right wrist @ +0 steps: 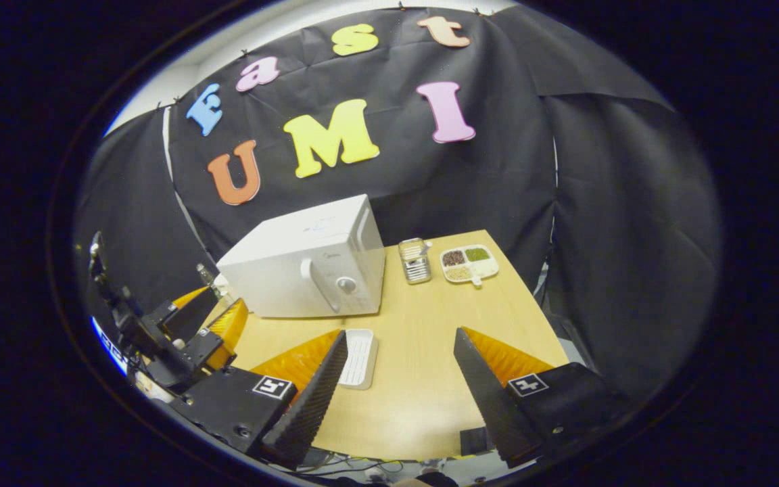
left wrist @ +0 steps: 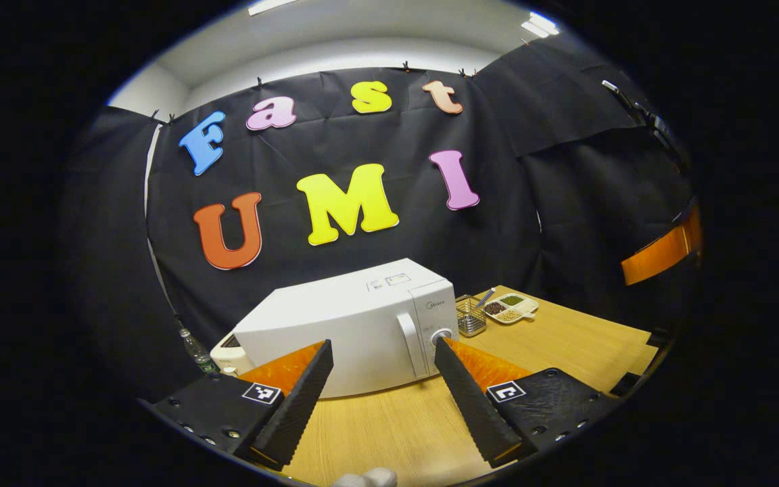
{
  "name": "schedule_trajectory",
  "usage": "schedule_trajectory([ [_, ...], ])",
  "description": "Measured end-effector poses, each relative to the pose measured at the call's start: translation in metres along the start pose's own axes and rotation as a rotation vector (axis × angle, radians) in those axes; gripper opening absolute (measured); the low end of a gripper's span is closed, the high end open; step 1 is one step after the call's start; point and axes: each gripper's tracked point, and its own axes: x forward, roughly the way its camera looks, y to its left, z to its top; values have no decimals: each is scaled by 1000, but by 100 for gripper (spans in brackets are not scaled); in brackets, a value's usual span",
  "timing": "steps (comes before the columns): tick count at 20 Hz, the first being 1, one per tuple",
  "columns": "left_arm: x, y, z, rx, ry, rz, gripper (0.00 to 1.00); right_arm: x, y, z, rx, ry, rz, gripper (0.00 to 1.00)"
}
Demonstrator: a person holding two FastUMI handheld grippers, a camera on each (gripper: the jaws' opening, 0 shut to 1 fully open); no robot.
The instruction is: Open the microwave oven with the left hand, put the food in, and close the microwave oven.
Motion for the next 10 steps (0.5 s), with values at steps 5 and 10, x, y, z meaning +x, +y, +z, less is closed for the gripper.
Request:
schedule_trajectory([
  [5, -76, 62, 45, -73, -42, 46, 95, -38, 79, 21, -114, -150, 42, 100],
  [10, -122, 125, 79, -117, -64, 123, 95, -74, 145, 58, -122, -270, 111, 100],
])
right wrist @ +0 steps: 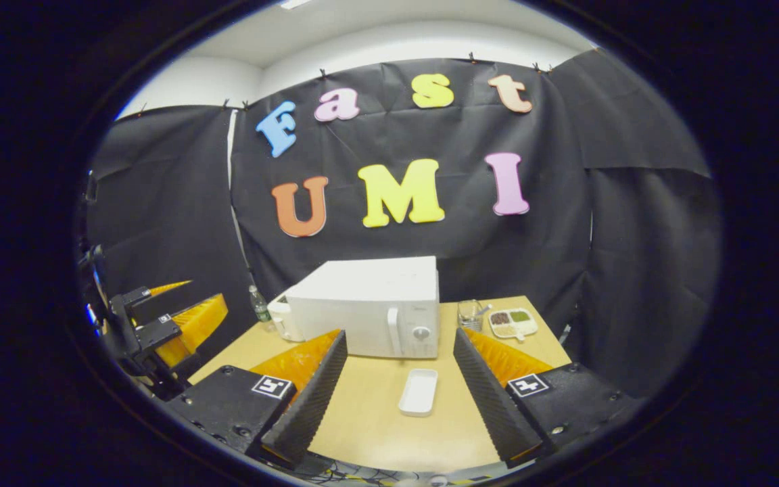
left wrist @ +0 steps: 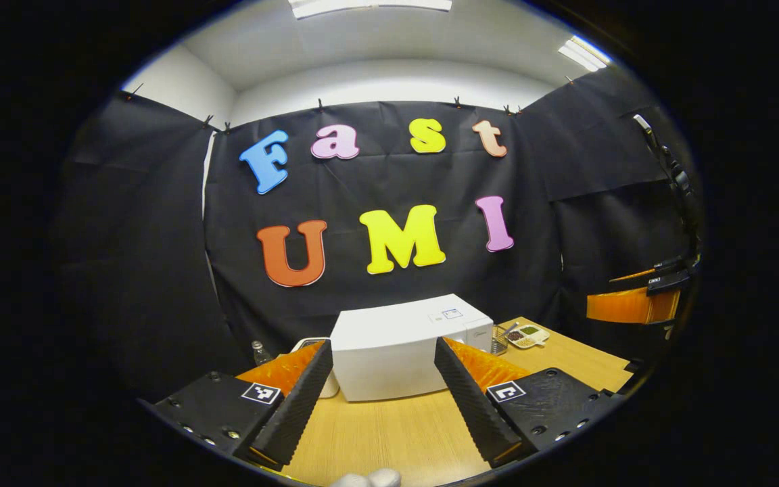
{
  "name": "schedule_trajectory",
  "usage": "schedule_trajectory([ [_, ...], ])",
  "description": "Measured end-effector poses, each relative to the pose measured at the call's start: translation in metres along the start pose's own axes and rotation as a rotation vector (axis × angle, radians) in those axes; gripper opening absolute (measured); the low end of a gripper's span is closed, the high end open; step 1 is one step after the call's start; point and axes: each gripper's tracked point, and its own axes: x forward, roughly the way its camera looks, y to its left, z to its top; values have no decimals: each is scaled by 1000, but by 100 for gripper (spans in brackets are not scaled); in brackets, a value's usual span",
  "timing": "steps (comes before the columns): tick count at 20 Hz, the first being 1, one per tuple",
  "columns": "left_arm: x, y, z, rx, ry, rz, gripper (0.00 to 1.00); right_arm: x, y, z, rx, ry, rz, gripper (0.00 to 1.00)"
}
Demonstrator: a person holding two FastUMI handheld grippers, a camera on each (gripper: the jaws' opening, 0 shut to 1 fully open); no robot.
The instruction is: Open the microwave oven with the left hand, put the food in, and close the microwave oven.
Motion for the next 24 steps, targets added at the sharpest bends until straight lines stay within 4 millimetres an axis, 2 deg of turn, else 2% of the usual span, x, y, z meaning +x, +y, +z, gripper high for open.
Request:
schedule_trajectory([
  [1, -6, 9, 6, -13, -2, 14, 95, -2, 3, 11, -7, -21, -9, 100],
  [2, -10, 20, 13, -22, -6, 32, 95, -5, 2, 21, -20, -43, -29, 90],
  [3, -12, 28, 17, -31, -3, 50, 95, -6, 2, 33, -33, -77, -42, 100],
  [4, -14, 35, 18, -48, 3, 69, 95, -9, 5, 42, -45, -99, -56, 100],
  [5, -15, 39, 21, -75, 2, 81, 95, -11, 6, 48, -53, -111, -63, 90],
  [6, -14, 41, 23, -106, 3, 85, 95, -11, 6, 52, -60, -119, -68, 100],
  [7, -14, 42, 26, -123, 1, 85, 95, -10, 7, 55, -65, -125, -73, 90],
  [11, -14, 49, 34, -101, -18, 95, 95, -9, 5, 58, -66, -122, -80, 90],
  [12, -13, 46, 35, -102, -21, 88, 95, -9, 5, 57, -55, -122, -78, 100],
  [13, -14, 46, 36, -95, -26, 89, 95, -9, 5, 57, -46, -121, -76, 90],
  [21, -8, 38, 44, -103, -38, 64, 95, -11, -3, 61, -71, -119, -105, 90],
  [22, -8, 37, 45, -106, -41, 57, 95, -11, -3, 61, -67, -120, -106, 100],
  [23, -9, 37, 46, -103, -42, 58, 95, -11, -3, 61, -62, -119, -104, 90],
  [24, -9, 37, 47, -97, -44, 57, 95, -12, -4, 60, -59, -118, -106, 90],
])
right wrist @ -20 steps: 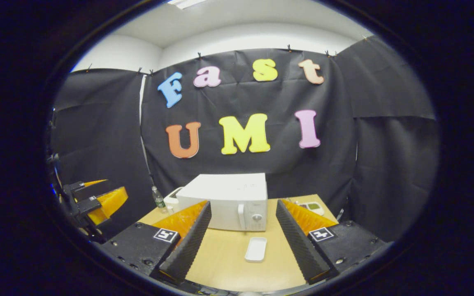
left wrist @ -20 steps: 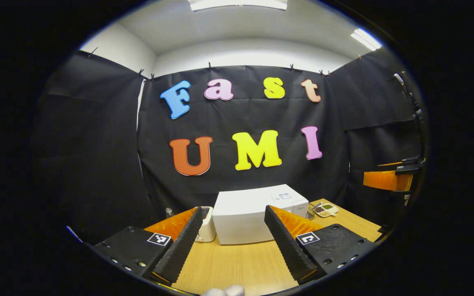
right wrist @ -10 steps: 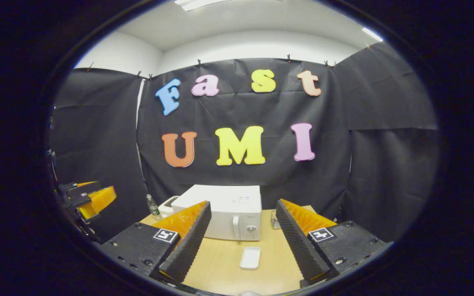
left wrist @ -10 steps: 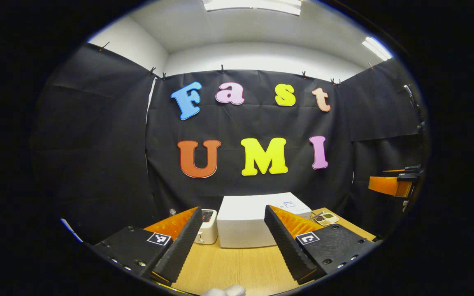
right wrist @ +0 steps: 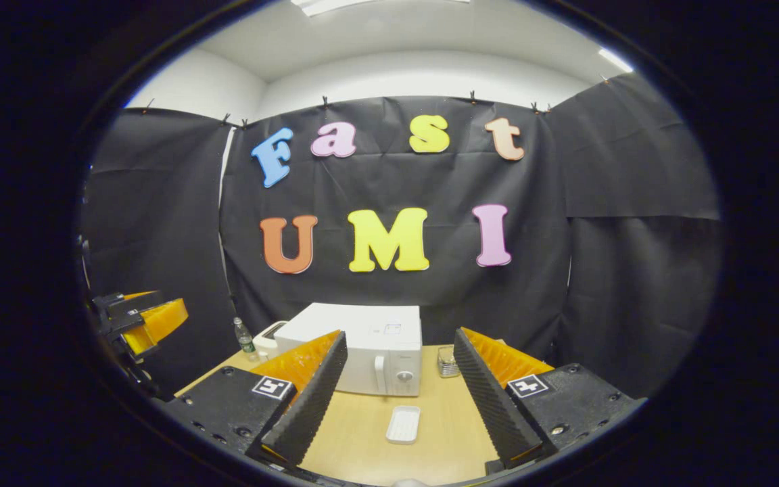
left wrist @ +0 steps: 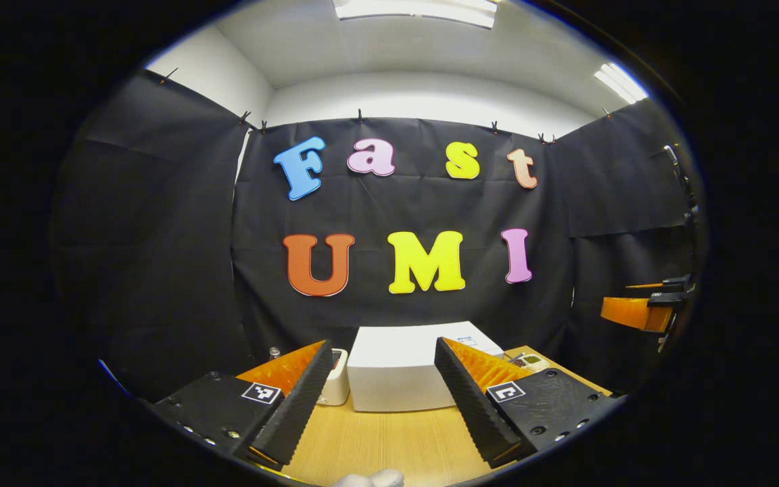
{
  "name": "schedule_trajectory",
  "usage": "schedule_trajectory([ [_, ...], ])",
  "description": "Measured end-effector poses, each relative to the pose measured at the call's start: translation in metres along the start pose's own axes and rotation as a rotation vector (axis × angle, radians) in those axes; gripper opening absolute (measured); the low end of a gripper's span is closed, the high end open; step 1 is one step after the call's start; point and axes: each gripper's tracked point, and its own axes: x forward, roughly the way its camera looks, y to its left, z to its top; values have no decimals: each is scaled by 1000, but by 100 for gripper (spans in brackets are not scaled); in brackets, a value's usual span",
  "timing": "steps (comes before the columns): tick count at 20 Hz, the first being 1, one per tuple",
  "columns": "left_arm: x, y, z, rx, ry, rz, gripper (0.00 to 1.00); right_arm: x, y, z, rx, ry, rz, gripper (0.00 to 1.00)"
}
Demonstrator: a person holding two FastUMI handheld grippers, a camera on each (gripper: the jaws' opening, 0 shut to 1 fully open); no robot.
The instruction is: Open the microwave oven with the left hand, put the food in, and close the microwave oven.
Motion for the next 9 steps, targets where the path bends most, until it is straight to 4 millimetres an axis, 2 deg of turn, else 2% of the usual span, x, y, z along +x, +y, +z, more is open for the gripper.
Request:
schedule_trajectory([
  [5, 0, -1, 5, 2, -5, -6, 95, -3, -1, 2, -4, -2, 0, 90],
  [6, 0, 0, 4, 5, -4, -4, 95, -3, -2, 2, -5, -2, -1, 100],
  [8, -1, -2, 5, 6, -6, -6, 95, -3, 1, 4, -10, -5, 3, 100],
  [9, -1, -4, 6, 8, -7, -10, 95, -3, 0, 5, -14, -7, 3, 90],
])
